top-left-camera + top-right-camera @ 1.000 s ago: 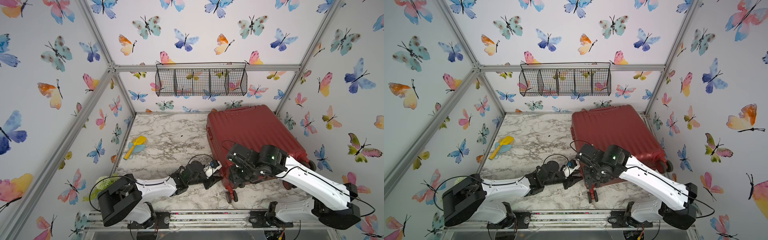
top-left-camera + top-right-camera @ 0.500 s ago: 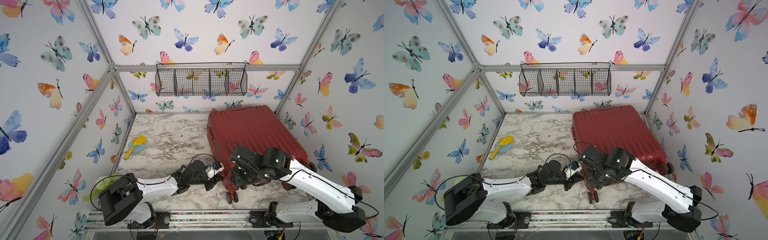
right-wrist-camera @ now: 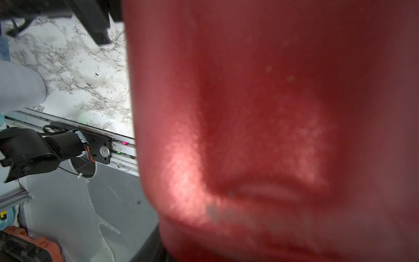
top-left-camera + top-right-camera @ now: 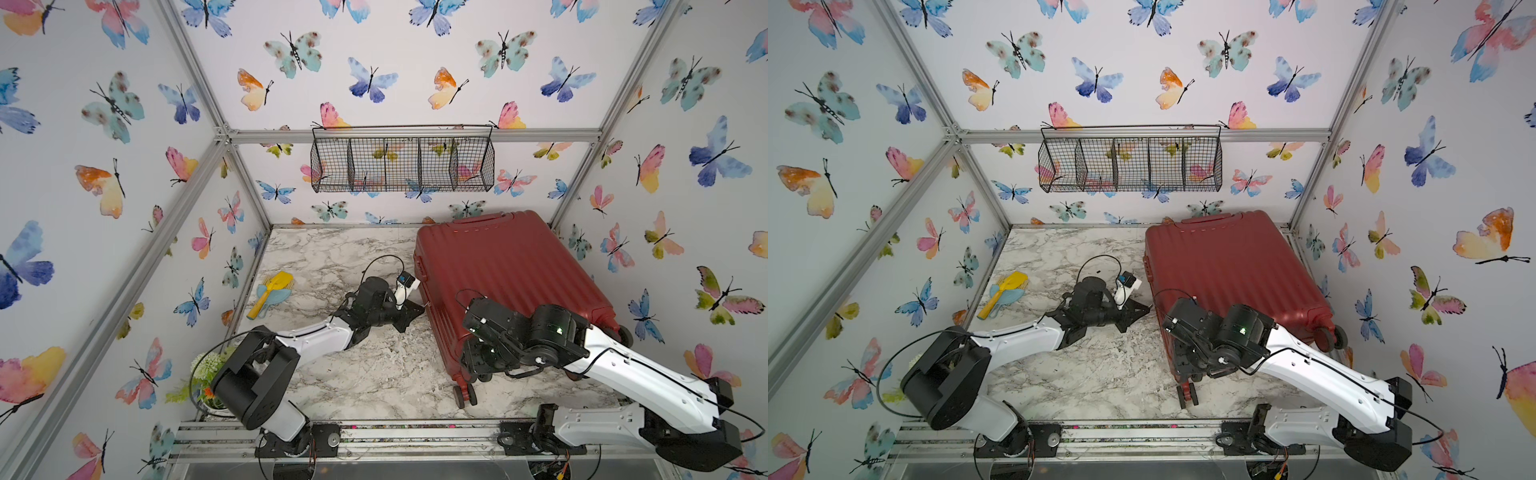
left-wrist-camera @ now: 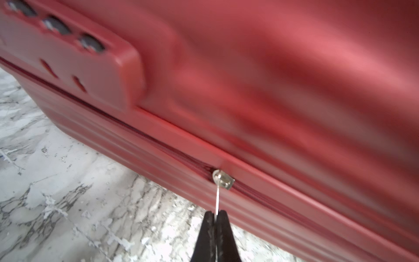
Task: Close the suitcase zippers
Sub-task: Zip the zipper on the suitcase, then place the suitcase at the center of the board.
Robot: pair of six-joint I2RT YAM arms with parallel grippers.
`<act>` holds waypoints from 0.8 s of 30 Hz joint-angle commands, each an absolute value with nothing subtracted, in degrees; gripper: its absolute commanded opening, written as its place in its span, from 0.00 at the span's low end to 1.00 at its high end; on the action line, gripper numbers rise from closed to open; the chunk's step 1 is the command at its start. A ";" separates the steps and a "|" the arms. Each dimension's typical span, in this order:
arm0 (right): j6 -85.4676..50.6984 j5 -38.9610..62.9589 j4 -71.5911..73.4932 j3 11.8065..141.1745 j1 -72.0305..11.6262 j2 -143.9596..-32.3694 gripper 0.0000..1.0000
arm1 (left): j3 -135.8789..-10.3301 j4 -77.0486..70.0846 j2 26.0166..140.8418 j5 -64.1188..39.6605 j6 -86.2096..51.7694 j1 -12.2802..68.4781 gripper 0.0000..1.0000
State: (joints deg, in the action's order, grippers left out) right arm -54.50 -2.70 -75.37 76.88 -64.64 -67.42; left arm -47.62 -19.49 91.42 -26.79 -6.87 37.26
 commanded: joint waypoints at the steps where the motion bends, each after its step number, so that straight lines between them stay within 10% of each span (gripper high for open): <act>1: -54.62 1.72 -78.73 77.87 -64.86 -66.44 0.03 | -56.00 -16.88 99.10 -19.22 -8.69 32.24 0.00; 24: -44.05 7.82 -78.68 73.06 -68.90 -71.21 0.03 | -91.71 -17.50 128.99 -23.46 -9.10 19.65 0.00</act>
